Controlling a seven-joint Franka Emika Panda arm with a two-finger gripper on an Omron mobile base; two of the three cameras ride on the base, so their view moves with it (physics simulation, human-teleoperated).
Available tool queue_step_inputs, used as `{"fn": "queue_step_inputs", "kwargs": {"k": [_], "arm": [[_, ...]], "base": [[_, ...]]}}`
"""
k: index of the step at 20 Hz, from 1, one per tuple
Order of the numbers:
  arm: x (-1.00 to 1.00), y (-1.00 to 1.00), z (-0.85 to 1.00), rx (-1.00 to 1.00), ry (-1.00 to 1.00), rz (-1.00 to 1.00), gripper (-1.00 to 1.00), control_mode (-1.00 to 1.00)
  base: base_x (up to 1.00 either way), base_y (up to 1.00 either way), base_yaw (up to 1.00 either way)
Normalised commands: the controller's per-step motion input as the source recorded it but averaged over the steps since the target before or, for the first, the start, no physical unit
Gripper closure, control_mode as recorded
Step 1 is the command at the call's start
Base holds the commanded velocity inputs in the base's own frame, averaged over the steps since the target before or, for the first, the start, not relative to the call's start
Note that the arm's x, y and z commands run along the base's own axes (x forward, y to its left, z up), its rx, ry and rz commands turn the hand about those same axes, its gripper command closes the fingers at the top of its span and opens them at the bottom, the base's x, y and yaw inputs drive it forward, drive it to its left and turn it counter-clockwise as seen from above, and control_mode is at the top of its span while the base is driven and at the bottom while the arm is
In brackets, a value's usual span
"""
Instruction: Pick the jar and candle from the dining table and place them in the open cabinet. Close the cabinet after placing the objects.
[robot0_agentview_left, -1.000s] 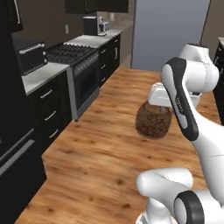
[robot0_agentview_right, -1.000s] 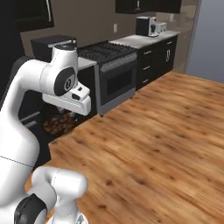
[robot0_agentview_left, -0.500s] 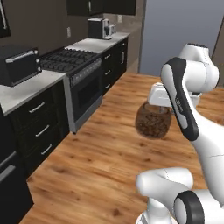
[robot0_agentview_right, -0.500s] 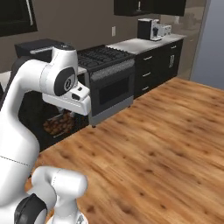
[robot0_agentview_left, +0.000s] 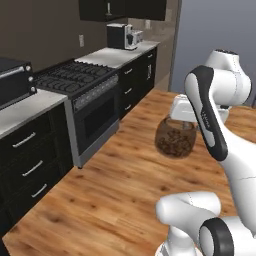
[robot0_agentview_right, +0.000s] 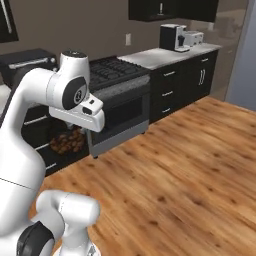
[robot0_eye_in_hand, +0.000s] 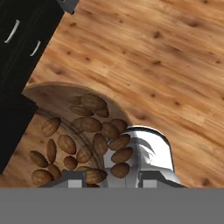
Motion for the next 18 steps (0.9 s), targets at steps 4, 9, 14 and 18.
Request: {"fn": "queue_step_inputs", "kwargs": {"k": [4, 9, 14, 18], "arm": [[0.00, 0.00, 0.00, 0.00, 0.00, 0.00, 1.00, 1.00], [0.00, 0.00, 0.00, 0.00, 0.00, 0.00, 1.00, 1.00], [0.00, 0.00, 0.00, 0.00, 0.00, 0.00, 1.00, 1.00], [0.00, 0.00, 0.00, 0.00, 0.00, 0.00, 1.00, 1.00]], "base": [[1.00, -0.72, 0.27], [1.00, -0.73, 0.29], [1.00, -0.79, 0.33], [1.00, -0.87, 0.33]]}}
